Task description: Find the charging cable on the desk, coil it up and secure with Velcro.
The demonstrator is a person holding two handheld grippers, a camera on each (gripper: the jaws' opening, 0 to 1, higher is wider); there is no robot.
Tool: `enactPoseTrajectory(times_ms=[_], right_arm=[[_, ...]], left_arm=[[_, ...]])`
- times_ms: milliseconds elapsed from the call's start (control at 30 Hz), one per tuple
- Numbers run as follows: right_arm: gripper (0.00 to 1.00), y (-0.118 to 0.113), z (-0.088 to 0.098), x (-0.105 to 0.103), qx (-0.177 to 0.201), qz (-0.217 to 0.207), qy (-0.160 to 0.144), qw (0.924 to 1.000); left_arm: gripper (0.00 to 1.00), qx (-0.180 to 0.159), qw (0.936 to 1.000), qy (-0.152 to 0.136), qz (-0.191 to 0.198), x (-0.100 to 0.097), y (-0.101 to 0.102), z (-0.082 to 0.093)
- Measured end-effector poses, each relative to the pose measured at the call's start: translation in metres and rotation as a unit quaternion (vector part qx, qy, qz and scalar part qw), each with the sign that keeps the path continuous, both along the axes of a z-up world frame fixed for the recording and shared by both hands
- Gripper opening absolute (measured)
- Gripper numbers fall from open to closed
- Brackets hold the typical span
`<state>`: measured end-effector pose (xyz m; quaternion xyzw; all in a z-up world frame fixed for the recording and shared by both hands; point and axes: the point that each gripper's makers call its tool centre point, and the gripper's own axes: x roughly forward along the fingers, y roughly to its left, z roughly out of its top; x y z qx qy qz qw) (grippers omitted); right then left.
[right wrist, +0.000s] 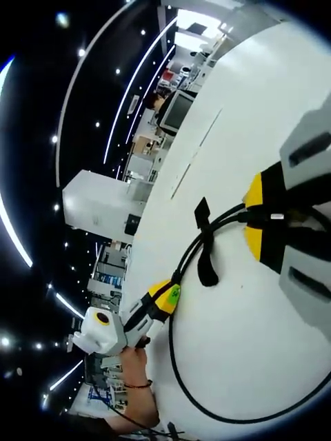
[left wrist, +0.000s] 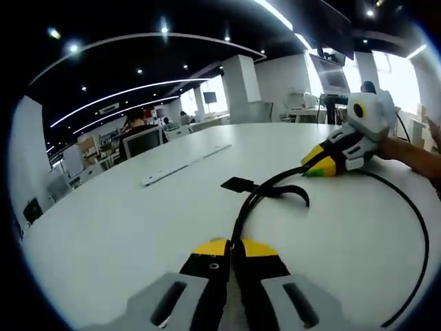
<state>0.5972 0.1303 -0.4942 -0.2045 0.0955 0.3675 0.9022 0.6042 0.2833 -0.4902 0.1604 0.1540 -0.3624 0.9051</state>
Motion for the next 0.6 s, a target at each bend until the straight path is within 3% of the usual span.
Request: enactPoseTrajectory(times_ms=[600], right_arm=[[0.12, -0.0024, 0.0025, 0.0023, -0.004, -0.007, -0.013, 0.9999]], left_arm=[[0.06, 0.000, 1.0000, -0.001, -0.003, 0.0007, -0.0002, -0.0013]])
